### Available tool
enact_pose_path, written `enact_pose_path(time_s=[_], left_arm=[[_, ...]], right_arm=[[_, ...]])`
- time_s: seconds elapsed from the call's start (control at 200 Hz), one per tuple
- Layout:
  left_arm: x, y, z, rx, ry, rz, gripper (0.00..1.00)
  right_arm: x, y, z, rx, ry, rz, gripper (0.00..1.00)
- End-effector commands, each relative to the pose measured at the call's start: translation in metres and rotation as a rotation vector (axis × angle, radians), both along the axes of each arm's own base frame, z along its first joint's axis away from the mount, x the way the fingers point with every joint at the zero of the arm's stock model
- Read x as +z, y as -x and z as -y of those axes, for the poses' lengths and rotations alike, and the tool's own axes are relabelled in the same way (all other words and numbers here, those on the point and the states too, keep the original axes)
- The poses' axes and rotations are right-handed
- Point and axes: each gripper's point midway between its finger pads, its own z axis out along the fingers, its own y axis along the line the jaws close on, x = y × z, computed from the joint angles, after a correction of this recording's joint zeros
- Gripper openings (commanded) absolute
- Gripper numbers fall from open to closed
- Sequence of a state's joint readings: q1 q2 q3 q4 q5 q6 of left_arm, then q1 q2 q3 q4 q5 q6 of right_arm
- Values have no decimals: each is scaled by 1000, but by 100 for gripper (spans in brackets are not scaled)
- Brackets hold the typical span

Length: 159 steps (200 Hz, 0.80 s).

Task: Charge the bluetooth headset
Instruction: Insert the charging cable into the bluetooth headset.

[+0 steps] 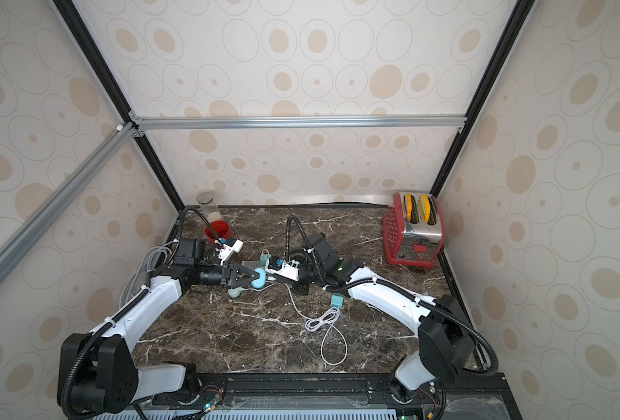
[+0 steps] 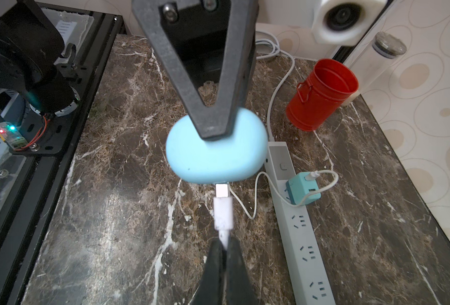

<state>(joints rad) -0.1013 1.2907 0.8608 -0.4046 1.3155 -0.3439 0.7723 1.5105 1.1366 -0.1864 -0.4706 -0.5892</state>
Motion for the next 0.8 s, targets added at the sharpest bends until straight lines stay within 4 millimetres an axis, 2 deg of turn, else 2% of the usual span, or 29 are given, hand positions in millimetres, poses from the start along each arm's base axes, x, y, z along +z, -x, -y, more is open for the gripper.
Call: enact_pose_path(time_s=[0.0,0.421,0.791], left_arm=[[10,2,3,-23,27,28,13],[4,0,2,-13,13,15,11],[4,-1,1,-4,-5,21,9]], right_arm=[[2,0,-7,12,-1,28,0],[21,-2,-2,-20,-29,99,0],[16,3,-7,-5,-11,89,0]])
